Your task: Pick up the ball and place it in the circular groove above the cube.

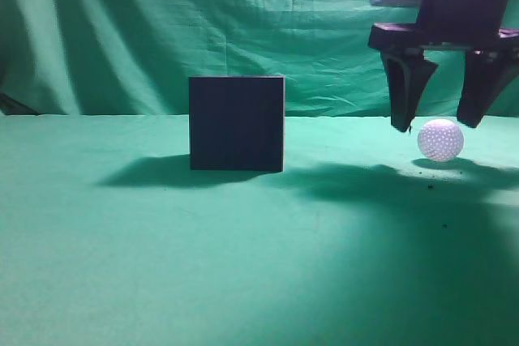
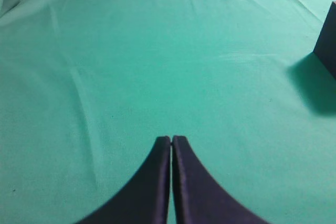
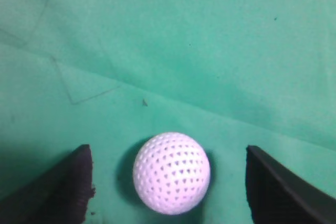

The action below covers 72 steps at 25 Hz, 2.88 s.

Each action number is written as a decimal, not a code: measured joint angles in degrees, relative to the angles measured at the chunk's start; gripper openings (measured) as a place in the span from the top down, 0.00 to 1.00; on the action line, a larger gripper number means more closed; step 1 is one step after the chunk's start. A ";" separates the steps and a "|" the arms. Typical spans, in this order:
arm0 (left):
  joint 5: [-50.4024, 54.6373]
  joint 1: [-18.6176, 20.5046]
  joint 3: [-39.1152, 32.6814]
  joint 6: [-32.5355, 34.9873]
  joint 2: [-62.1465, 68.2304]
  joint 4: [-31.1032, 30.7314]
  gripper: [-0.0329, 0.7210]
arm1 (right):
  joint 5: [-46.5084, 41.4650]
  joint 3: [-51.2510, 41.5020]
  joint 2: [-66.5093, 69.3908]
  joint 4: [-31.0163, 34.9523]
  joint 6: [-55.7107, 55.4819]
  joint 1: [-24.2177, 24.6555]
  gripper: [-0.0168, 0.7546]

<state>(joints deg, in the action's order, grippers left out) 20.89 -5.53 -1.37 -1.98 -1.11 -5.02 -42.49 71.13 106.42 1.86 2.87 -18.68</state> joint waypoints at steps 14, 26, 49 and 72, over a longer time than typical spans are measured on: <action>0.00 0.00 0.00 0.00 0.00 0.00 0.96 | -0.64 1.81 4.41 -0.24 -2.87 0.00 0.57; 0.00 0.00 0.00 0.00 0.00 0.00 0.96 | -9.28 19.22 -1.93 1.82 -3.16 -11.19 0.57; 0.00 0.00 0.00 0.00 0.00 0.00 0.96 | -4.34 21.32 5.88 -0.17 -0.98 -20.61 0.24; 0.00 0.00 0.00 0.00 0.00 0.00 0.96 | -29.15 14.82 -29.98 -5.52 -13.47 -20.61 0.98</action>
<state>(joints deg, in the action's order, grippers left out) 20.89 -5.53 -1.37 -1.98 -1.11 -5.02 -71.64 85.94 76.44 -3.67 -10.60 -39.28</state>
